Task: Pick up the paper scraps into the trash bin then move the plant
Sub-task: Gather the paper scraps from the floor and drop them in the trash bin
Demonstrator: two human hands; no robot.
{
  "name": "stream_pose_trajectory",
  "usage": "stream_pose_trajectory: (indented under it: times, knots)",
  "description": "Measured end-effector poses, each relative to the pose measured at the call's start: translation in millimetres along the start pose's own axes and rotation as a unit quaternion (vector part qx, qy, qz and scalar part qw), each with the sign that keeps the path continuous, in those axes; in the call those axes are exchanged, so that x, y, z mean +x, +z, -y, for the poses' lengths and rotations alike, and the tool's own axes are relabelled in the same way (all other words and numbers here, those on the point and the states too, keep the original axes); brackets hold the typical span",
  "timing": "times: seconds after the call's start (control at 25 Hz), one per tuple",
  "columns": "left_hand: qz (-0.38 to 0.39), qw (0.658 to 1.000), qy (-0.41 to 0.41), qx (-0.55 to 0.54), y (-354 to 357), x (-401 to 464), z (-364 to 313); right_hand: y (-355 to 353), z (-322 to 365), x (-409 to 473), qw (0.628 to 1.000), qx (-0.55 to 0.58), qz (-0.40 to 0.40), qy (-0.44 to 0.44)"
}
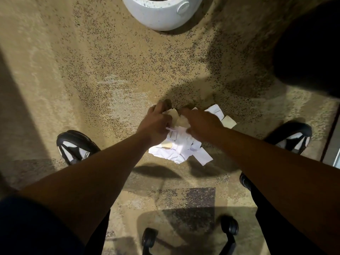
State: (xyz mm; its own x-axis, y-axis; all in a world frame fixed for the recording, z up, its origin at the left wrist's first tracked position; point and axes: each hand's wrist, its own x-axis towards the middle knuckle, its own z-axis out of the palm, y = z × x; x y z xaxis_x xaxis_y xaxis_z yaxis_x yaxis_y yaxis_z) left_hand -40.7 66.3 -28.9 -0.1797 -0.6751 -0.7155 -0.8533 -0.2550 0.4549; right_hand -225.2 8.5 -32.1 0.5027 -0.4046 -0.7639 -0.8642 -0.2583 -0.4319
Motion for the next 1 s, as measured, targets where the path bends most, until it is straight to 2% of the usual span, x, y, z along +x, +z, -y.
stream_pose_trajectory:
  times: [0.08, 0.16, 0.28, 0.44, 0.56, 0.68, 0.76, 0.84, 0.92, 1.0]
  knots:
    - [-0.010, 1.000, 0.013, 0.018, 0, 7, 0, 15, 6, -3, 0.996, -0.079, -0.039, -0.010]
    - [-0.022, 0.999, 0.026, 0.025, -5, 9, 2, 20, 7, -5, 0.992, -0.087, -0.086, -0.015]
    - [-0.068, 0.997, -0.008, -0.021, -19, 2, 9, 8, 5, -8, 0.992, -0.011, -0.126, 0.001]
    - [-0.140, 0.968, -0.033, -0.205, -45, -20, 17, -12, -4, -16, 0.977, 0.115, -0.168, 0.058]
    - [-0.194, 0.920, -0.091, -0.327, -59, -28, 25, -23, -5, -21, 0.947, 0.226, -0.212, 0.082]
    - [-0.224, 0.829, -0.174, -0.483, -64, -28, 27, -28, 0, -22, 0.925, 0.276, -0.232, 0.122]
    - [-0.259, 0.793, -0.199, -0.515, -64, -29, 22, -28, 5, -24, 0.913, 0.286, -0.248, 0.148]
    - [-0.290, 0.760, -0.207, -0.543, -66, -30, 15, -27, 8, -28, 0.879, 0.348, -0.280, 0.168]
    - [-0.296, 0.718, -0.216, -0.592, -66, -33, 7, -28, 11, -30, 0.841, 0.418, -0.289, 0.184]
    - [-0.257, 0.676, -0.238, -0.649, -63, -37, -2, -33, 14, -31, 0.818, 0.472, -0.267, 0.191]
